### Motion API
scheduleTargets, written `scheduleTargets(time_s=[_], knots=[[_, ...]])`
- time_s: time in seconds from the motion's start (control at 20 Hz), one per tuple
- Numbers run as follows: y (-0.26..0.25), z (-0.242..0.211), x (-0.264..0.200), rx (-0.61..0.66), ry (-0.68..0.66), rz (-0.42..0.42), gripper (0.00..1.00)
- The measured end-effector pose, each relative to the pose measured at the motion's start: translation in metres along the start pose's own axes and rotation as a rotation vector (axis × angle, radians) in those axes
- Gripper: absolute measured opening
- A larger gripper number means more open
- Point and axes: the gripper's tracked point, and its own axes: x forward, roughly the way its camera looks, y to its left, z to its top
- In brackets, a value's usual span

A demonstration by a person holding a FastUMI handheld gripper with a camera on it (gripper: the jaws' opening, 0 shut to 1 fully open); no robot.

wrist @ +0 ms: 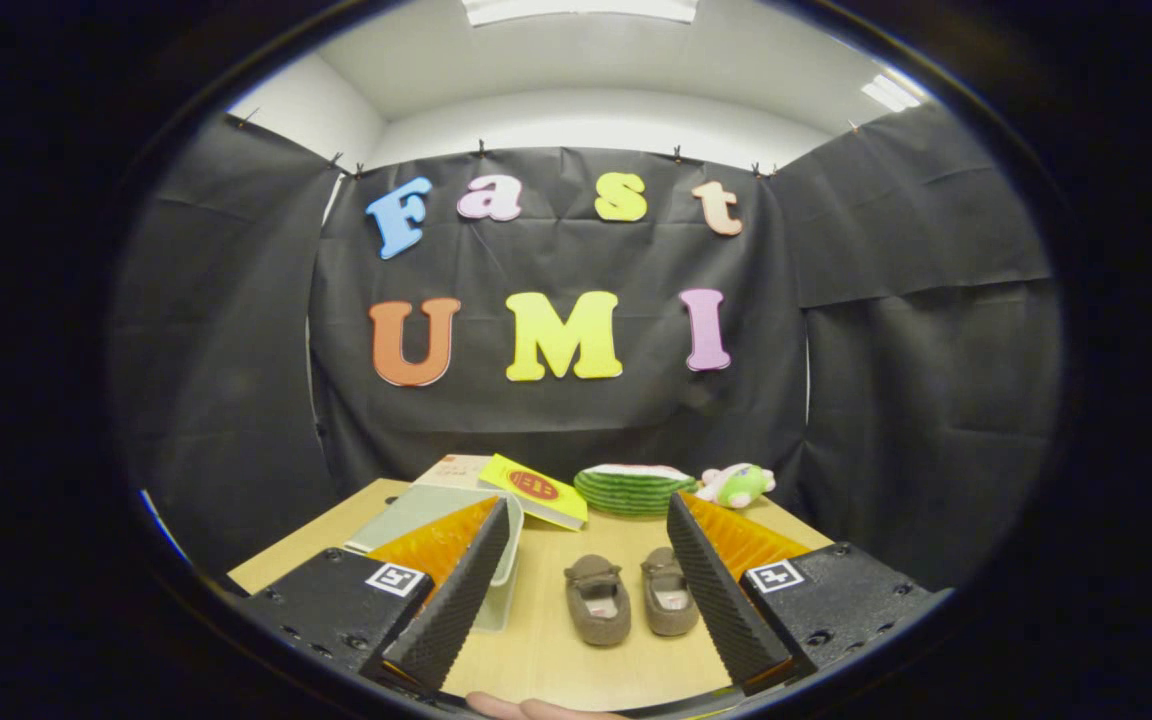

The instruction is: Open the storage box then place both shoes into the box .Put the left shoe in first, then the right shoe, with the right side of both shoes facing outward in a uniform manner.

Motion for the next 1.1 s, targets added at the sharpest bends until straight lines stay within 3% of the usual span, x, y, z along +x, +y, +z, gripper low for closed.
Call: scheduleTargets(time_s=[0.5,0.8,0.85,1.1], knots=[[0.007,-0.031,0.066,-0.029,0.139,0.054,1.0],[0.034,-0.075,0.121,0.025,0.301,0.225,1.0],[0.047,-0.081,0.129,0.049,0.317,0.284,1.0],[0.067,-0.118,0.172,0.255,0.517,0.458,1.0]])
